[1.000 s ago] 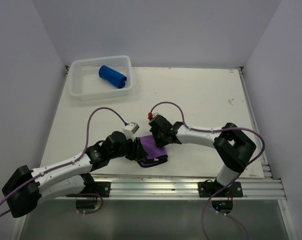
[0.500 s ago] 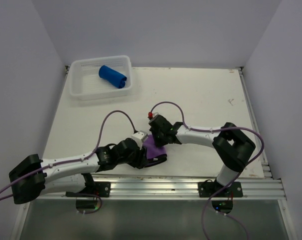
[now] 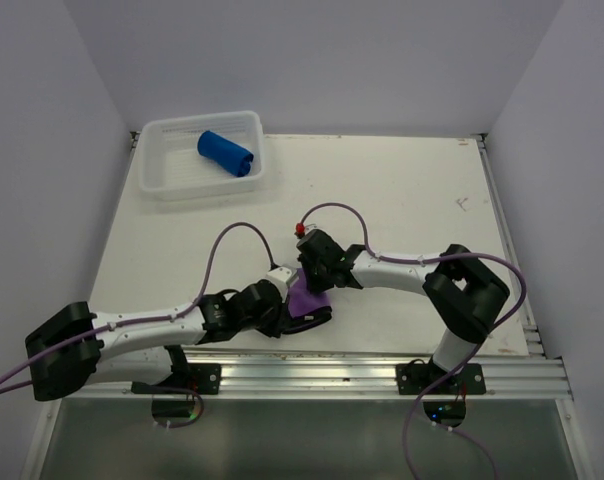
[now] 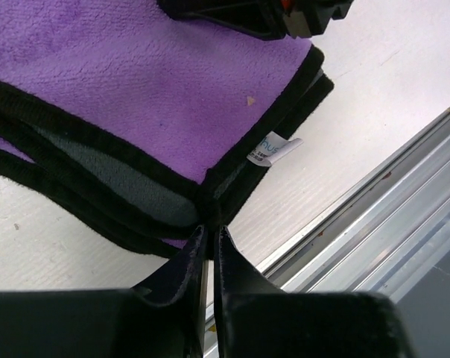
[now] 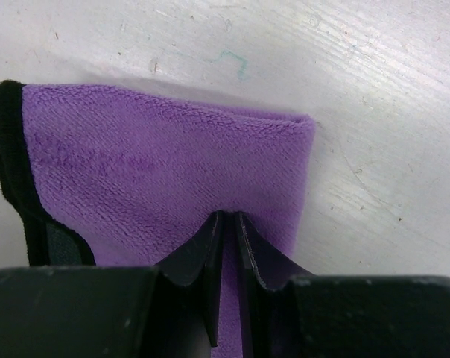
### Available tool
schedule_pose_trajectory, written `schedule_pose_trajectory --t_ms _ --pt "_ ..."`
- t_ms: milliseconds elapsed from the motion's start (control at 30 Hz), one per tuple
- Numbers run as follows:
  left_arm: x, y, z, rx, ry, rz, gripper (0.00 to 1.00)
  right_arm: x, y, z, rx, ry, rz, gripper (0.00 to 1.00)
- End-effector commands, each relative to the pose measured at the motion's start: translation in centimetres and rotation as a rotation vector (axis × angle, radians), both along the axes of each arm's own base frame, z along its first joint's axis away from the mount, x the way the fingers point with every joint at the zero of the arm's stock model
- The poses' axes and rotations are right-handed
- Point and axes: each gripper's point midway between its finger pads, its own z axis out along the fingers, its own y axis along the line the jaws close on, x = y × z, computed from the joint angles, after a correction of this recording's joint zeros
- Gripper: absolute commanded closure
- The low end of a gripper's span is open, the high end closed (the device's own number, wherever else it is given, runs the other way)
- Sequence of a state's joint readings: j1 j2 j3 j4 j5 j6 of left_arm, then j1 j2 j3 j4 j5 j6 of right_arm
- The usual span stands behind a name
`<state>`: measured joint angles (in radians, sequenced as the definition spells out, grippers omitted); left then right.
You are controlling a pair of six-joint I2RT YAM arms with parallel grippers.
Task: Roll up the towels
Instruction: Fold the towel
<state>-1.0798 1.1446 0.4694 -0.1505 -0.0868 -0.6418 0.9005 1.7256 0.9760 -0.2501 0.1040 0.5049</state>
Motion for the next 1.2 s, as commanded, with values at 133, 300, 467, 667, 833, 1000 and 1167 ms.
schedule_pose_trajectory --t_ms 133,300,467,667,833,1000,1167 --pt "1.1 -0.9 3.1 -0.044 -0.088 0.025 1.0 -1.1 -1.2 -2.3 -0.053 0.051 -0.001 0.85" --pt "0.9 -0.5 3.6 -0.048 -0.101 0.034 1.0 -1.0 -1.3 -2.6 -0.069 0.054 0.003 0.85" --pt "0.5 -0.2 3.4 -0.046 -0.091 0.042 1.0 -0.9 -1.4 -2.8 -0.082 0.053 -0.006 0.85" --pt "-0.1 0.3 3.7 -0.042 -0.101 0.054 1.0 -0.9 -1.5 -3.0 -0.088 0.056 -0.013 0.85" --pt "-0.6 0.5 3.7 -0.028 -0.107 0.048 1.0 -0.8 -1.3 -3.0 -0.084 0.059 -0.012 0.84" --pt "-1.4 1.7 1.4 0.024 -0.061 0.077 1.0 -0.8 -1.2 -2.9 -0.077 0.061 -0.012 0.82" --pt "-2.1 2.7 -0.4 0.033 -0.033 0.103 1.0 -0.9 -1.2 -2.8 -0.076 0.062 -0.01 0.82"
